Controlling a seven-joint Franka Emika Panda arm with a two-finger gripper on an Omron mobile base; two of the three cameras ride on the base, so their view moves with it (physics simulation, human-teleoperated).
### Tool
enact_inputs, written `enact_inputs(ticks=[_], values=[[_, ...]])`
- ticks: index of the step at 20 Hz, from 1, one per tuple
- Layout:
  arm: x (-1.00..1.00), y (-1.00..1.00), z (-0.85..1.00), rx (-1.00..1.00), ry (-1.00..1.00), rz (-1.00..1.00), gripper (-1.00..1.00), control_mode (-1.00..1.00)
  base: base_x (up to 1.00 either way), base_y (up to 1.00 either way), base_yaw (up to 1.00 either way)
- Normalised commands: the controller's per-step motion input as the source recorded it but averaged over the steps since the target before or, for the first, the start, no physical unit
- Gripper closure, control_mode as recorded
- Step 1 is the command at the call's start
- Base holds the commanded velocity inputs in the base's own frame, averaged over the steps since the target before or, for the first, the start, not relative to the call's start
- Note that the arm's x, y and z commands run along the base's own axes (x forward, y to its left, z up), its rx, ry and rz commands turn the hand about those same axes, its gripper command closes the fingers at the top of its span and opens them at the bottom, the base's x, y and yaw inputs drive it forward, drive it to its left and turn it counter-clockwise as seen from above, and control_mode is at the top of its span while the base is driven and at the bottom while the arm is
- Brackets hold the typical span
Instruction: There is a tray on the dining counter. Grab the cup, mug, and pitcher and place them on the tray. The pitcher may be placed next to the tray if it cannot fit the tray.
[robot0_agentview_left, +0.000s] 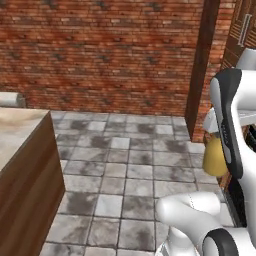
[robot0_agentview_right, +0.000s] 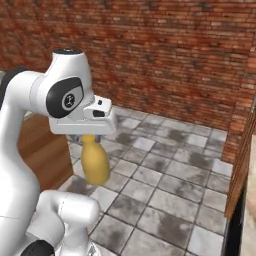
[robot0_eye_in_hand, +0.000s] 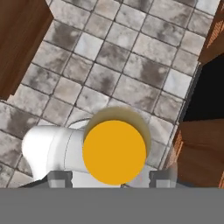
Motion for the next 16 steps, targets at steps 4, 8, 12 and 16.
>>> enact_inputs(ticks=[4,8,12,16], values=[[0.00,0.00,0.00,0.00,0.00,0.00,1.00,1.00,1.00,0.38,-0.11],[0.00,0.00,0.00,0.00,0.00,0.00,1.00,1.00,1.00,0.29,-0.05],[0.00,0.00,0.00,0.00,0.00,0.00,1.00,1.00,1.00,0.07,-0.01],[0.00,0.00,0.00,0.00,0.00,0.00,1.00,1.00,1.00,0.00,0.00]])
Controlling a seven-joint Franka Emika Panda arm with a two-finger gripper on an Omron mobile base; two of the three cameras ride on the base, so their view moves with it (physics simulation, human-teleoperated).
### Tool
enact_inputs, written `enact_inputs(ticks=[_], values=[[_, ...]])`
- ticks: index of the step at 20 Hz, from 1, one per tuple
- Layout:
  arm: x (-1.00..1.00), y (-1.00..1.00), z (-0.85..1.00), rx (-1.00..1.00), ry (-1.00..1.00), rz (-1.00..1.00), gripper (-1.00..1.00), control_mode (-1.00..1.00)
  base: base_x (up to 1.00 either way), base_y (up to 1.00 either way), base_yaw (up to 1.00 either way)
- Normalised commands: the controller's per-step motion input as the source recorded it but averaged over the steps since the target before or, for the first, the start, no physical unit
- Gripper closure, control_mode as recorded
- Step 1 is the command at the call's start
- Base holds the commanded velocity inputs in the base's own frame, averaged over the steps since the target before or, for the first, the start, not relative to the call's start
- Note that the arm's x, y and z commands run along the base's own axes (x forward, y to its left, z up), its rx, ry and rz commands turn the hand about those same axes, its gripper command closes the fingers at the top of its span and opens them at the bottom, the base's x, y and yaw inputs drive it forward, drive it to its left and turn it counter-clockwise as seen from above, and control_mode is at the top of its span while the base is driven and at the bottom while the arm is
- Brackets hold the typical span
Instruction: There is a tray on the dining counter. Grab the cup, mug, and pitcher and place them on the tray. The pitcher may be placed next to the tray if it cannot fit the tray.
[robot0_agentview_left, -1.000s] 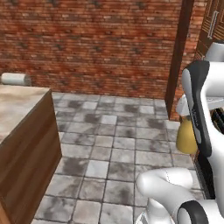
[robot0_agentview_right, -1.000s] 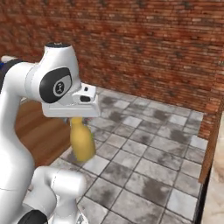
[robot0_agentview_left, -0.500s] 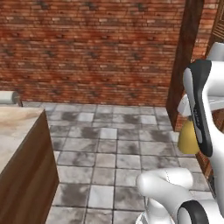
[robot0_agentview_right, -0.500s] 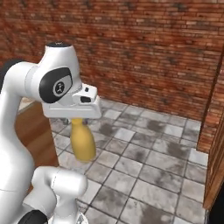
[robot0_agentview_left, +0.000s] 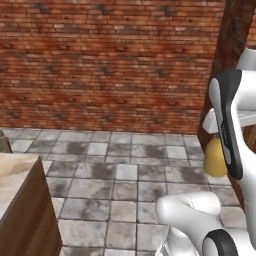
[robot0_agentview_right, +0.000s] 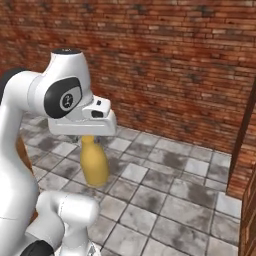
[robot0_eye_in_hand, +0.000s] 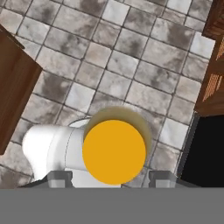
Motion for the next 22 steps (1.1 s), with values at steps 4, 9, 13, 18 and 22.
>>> enact_inputs(ticks=[4,9,13,18,22], values=[[0.00,0.00,0.00,0.00,0.00,0.00,1.00,1.00,1.00,0.00,0.00],[0.00,0.00,0.00,0.00,0.00,0.00,1.00,1.00,1.00,0.00,0.05],[0.00,0.00,0.00,0.00,0.00,0.00,1.00,1.00,1.00,0.00,0.16],[0.00,0.00,0.00,0.00,0.00,0.00,1.00,1.00,1.00,0.00,0.33],[0.00,0.00,0.00,0.00,0.00,0.00,1.00,1.00,1.00,0.00,0.47]])
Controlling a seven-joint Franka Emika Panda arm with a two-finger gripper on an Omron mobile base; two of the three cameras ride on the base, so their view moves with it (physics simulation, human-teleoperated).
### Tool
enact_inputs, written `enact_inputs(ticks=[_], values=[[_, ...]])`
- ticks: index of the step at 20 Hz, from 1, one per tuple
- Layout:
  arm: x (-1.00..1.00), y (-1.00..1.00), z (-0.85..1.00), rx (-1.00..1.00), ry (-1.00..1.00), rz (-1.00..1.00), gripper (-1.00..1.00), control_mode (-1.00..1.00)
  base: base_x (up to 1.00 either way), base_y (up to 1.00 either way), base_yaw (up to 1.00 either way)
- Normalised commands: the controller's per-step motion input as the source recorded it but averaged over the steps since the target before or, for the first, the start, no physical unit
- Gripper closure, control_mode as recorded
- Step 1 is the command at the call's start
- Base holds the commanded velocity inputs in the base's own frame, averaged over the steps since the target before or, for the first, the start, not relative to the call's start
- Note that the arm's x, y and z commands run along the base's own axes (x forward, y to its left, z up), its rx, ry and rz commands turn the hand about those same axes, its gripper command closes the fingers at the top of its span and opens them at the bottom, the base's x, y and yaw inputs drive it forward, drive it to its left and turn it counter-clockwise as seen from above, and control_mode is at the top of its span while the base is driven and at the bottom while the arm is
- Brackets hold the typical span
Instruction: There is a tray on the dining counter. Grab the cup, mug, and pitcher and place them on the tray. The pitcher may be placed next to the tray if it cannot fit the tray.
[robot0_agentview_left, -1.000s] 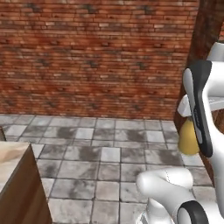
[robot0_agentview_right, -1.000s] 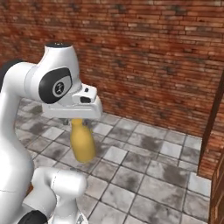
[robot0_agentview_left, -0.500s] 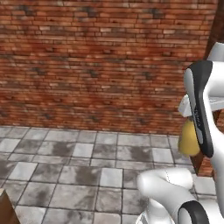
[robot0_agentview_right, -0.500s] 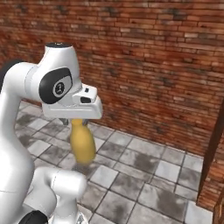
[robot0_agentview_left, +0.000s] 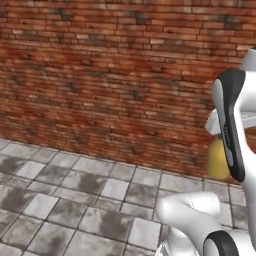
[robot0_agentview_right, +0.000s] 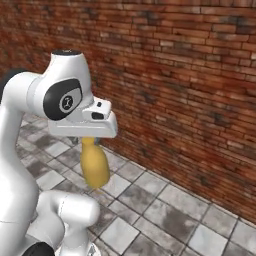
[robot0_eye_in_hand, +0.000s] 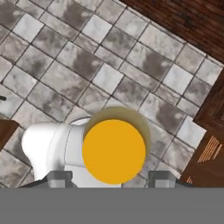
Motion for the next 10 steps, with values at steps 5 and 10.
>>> enact_inputs(ticks=[5,10], values=[[0.00,0.00,0.00,0.00,0.00,0.00,1.00,1.00,1.00,0.00,0.59],[0.00,0.00,0.00,0.00,0.00,0.00,1.00,1.00,1.00,0.00,0.64]])
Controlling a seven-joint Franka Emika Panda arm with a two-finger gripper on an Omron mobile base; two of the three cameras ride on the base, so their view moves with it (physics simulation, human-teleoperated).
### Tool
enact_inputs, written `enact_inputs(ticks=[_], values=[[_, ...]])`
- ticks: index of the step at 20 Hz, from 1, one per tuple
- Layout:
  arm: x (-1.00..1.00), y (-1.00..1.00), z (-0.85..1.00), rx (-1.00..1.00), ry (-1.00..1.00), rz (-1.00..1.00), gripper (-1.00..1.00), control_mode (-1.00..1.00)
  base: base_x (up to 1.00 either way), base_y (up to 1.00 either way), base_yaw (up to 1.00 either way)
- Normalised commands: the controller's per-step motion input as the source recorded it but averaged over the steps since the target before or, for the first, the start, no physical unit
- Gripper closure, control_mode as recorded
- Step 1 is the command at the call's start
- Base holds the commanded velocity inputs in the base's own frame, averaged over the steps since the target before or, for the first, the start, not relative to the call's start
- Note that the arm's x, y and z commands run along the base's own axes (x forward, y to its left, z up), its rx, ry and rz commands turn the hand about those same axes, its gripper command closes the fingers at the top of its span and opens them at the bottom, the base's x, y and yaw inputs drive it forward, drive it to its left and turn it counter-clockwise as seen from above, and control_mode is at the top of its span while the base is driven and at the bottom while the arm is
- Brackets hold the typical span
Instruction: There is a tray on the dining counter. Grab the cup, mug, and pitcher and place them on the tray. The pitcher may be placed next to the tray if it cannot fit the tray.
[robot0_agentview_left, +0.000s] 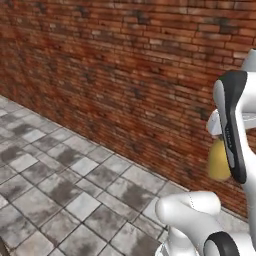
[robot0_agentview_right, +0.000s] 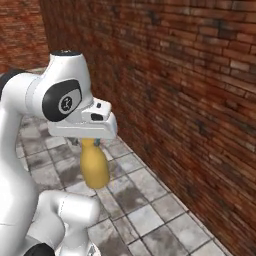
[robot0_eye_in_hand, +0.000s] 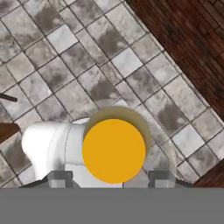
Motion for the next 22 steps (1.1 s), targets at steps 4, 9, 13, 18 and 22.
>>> enact_inputs(ticks=[4,9,13,18,22], values=[[0.00,0.00,0.00,0.00,0.00,0.00,1.00,1.00,1.00,0.00,0.66],[0.00,0.00,0.00,0.00,0.00,0.00,1.00,1.00,1.00,0.00,0.72],[0.00,0.00,0.00,0.00,0.00,0.00,1.00,1.00,1.00,0.00,0.72],[0.00,0.00,0.00,0.00,0.00,0.00,1.00,1.00,1.00,-0.04,0.68],[0.00,0.00,0.00,0.00,0.00,0.00,1.00,1.00,1.00,-0.38,0.45]])
